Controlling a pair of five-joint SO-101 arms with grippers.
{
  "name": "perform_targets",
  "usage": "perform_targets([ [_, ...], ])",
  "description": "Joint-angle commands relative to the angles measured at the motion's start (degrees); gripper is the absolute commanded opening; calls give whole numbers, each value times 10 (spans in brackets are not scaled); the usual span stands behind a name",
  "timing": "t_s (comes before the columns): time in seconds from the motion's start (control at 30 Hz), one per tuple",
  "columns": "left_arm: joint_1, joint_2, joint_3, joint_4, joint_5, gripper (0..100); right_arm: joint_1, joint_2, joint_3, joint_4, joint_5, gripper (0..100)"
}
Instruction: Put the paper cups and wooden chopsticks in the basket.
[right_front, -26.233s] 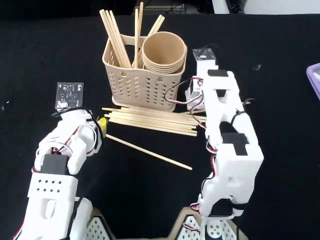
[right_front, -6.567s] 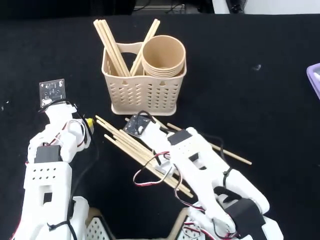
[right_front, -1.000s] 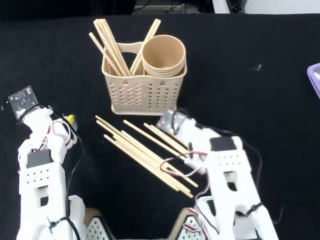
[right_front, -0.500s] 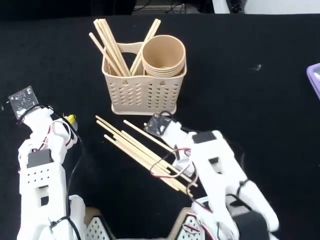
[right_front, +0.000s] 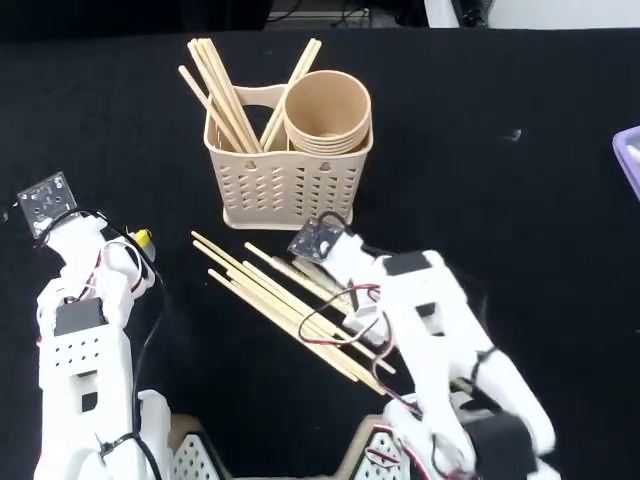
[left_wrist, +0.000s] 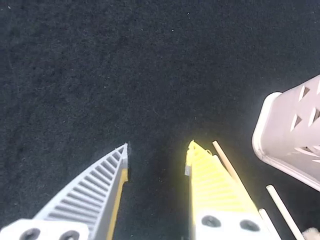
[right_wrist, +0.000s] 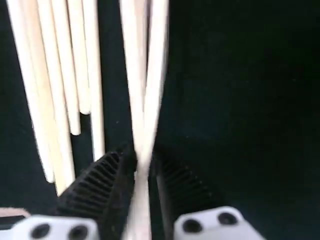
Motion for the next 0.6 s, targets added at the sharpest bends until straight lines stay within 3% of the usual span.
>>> perform_targets([
  [0.0,-5,-4,-7,-6,2,188,17,-84,-22,27,-5,11],
  [0.4,-4,-4,-5,-9,2,188,14,-263,-23,81,-8,11],
  [0.57,-4,-4,-5,-10,2,188,-40,-285,-21,52,-78,11],
])
